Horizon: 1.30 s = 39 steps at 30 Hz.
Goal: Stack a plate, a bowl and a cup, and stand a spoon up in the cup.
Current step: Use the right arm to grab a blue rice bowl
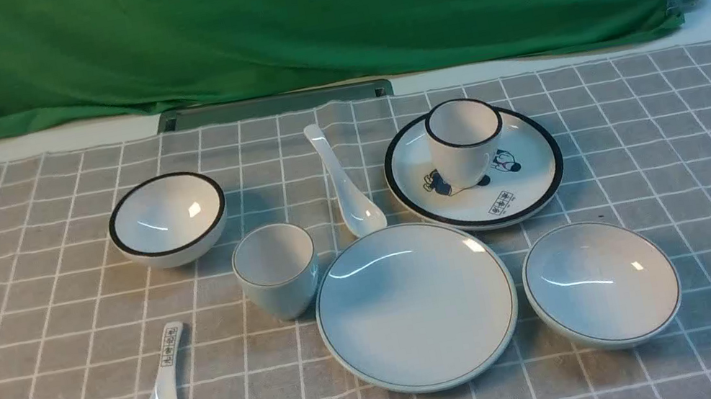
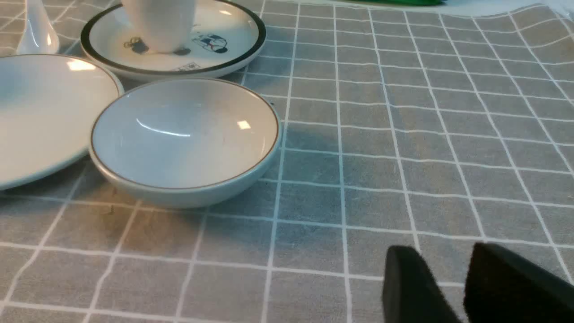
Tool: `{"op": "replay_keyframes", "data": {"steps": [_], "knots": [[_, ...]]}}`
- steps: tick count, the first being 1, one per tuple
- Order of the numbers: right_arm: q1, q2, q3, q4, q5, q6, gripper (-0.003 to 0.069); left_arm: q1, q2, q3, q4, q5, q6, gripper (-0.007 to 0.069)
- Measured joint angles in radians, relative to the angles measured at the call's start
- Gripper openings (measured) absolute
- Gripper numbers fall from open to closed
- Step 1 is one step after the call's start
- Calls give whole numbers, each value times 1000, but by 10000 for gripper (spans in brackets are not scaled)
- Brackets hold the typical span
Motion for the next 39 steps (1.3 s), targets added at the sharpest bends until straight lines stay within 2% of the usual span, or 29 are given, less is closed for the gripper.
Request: {"op": "replay_keyframes", "data": {"steps": [34,39], "knots": [[0,0,0,0,-1,0,242,0,0,0,-4,-9,-1,17],[0,0,0,0,-1,0,242,0,0,0,-283,-195,-69,17]]}}
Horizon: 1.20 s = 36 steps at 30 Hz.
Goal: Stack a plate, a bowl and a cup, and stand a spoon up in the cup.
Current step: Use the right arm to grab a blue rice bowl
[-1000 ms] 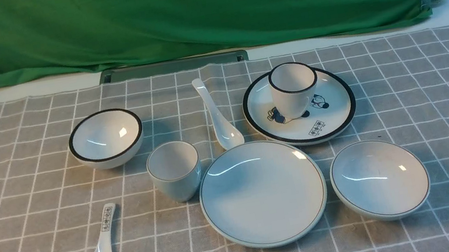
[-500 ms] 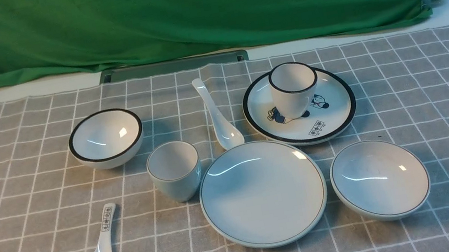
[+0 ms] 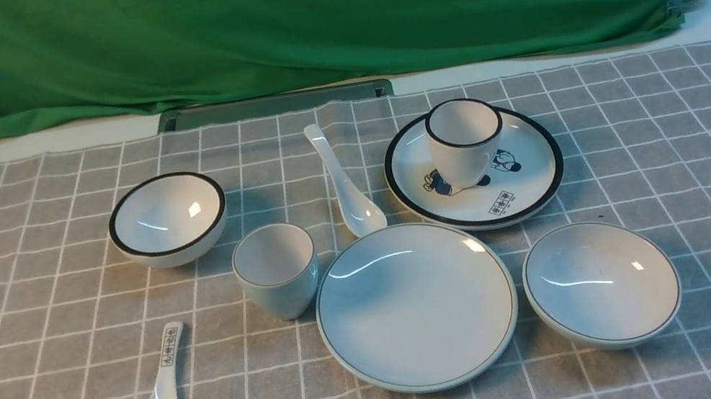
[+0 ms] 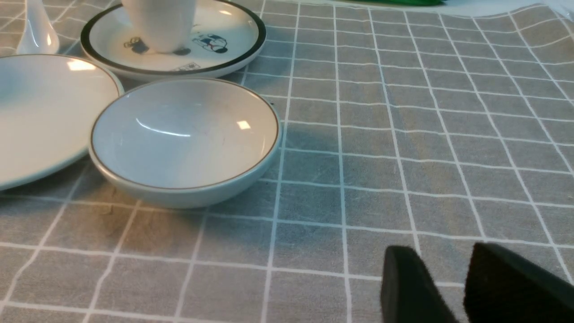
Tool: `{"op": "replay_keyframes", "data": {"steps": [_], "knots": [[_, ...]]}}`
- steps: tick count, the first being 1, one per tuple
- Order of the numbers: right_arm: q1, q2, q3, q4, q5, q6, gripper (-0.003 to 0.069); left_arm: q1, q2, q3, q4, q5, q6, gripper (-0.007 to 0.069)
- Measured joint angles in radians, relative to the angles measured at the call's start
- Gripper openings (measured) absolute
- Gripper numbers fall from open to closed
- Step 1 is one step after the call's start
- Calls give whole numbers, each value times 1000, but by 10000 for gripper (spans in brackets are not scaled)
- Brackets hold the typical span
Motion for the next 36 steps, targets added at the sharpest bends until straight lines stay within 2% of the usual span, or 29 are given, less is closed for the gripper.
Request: {"op": "replay_keyframes", "data": {"steps": [5,8,9,12,16,21,22,24,26,29,32,35,36], "knots": [[0,0,0,0,0,0,242,0,0,0,-106,-158,-33,17],[0,0,0,0,0,0,242,0,0,0,-125,-187,-141,17],[0,0,0,0,0,0,242,0,0,0,-116,-193,-249,17],[0,0,0,0,0,0,242,0,0,-1,-49,-188,-348,17],[0,0,0,0,0,0,242,0,26,-88,65,-60,-382,17],[0,0,0,0,0,0,242,-12,192,-280,129,105,-240,17],[0,0,0,0,0,0,242,-34,258,-342,125,160,-161,17],[0,0,0,0,0,0,242,-79,323,-402,108,230,-90,17],[0,0,0,0,-2,0,242,-175,442,-500,61,386,24,17],[0,0,0,0,-26,14,242,-281,568,-572,42,510,112,17],[0,0,0,23,-76,106,242,-341,644,-585,40,541,136,17],[0,0,0,57,-166,291,242,-381,708,-585,40,562,160,17],[0,0,0,66,-217,390,242,-391,736,-585,40,567,179,17]]}}
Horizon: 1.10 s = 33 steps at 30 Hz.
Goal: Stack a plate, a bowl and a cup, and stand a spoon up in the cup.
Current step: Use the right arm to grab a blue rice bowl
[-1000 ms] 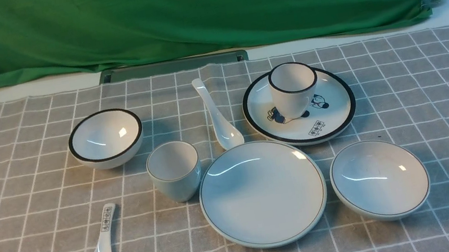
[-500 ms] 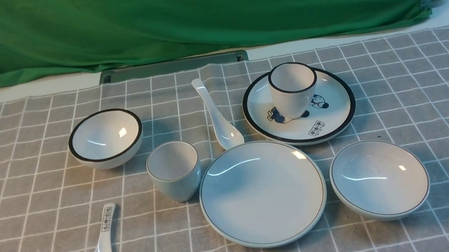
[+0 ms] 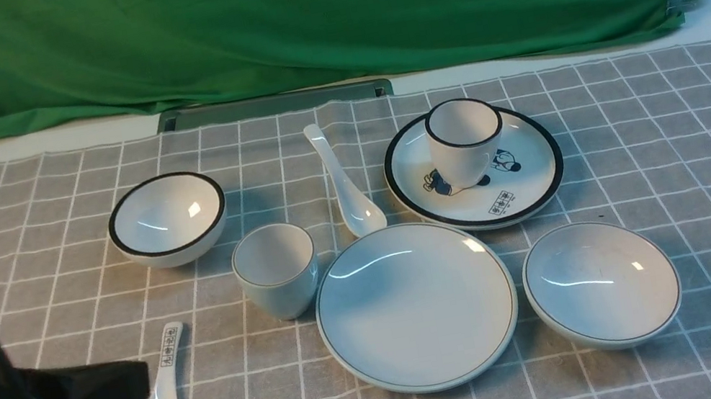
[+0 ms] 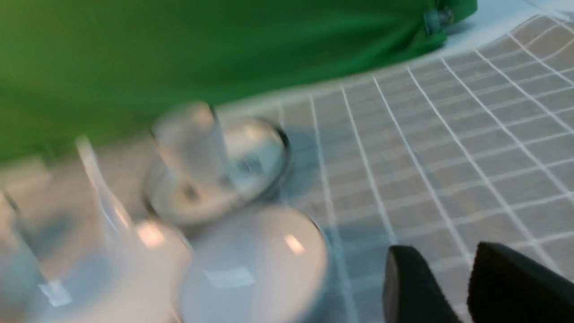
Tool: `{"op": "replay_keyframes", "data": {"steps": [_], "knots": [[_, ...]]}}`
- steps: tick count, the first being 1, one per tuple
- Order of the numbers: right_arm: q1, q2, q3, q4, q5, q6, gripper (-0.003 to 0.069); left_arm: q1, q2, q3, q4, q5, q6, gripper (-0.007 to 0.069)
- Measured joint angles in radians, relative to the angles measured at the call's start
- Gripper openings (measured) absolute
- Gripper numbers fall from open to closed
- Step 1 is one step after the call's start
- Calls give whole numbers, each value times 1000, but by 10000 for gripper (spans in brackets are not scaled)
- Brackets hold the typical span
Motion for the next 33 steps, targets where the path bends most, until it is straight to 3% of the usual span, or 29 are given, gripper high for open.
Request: {"op": "replay_keyframes", "data": {"steps": [4,8,15,19,22,27,32,33], "knots": [[1,0,0,6,-97,149,238,-8,54,0,0,12,56,17],[36,25,-64,8,36,173,192,-8,61,0,0,11,68,17],[215,436,-501,10,558,-209,115,-8,61,-4,-7,6,88,17],[297,783,-716,9,733,-378,115,-8,61,-4,-26,10,94,17],[327,963,-810,8,762,-446,124,-8,61,-4,-31,34,95,17],[375,1241,-934,7,775,-514,214,-8,59,-4,-43,63,127,17],[418,1409,-989,6,746,-597,365,-8,40,-4,-47,63,145,17],[429,1475,-1008,7,738,-627,423,-8,24,-4,-49,62,152,17]]}}
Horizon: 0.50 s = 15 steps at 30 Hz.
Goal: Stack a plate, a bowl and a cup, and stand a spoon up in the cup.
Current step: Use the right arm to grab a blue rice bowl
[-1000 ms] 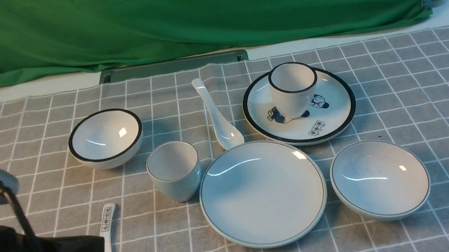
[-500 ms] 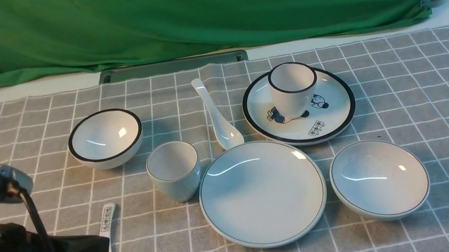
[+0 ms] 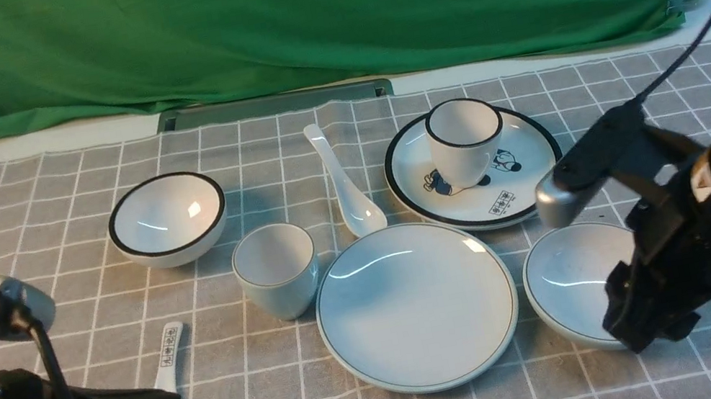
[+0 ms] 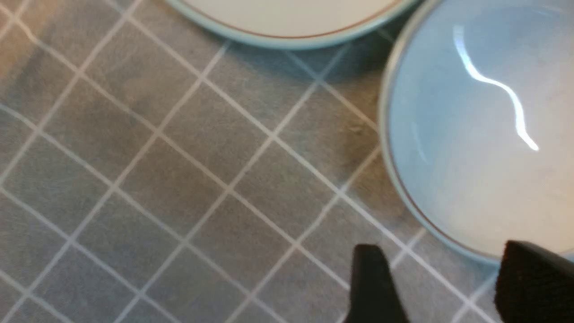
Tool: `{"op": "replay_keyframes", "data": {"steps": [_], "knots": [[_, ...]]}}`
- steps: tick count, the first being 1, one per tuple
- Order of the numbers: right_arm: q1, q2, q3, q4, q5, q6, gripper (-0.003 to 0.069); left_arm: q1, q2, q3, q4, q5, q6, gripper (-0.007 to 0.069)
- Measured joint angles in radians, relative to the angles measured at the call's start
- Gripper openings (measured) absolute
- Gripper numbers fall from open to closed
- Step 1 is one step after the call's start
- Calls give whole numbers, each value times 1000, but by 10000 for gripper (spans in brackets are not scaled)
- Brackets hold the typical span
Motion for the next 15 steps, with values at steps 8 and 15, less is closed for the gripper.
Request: {"op": "replay_keyframes", "data": {"steps": [8,15], "knots": [[2,167,-11,0,-110,-33,475,0,-21,0,-1,-8,9,17],[2,290,-12,-1,-198,-122,454,0,-21,0,-1,-9,9,17]]}}
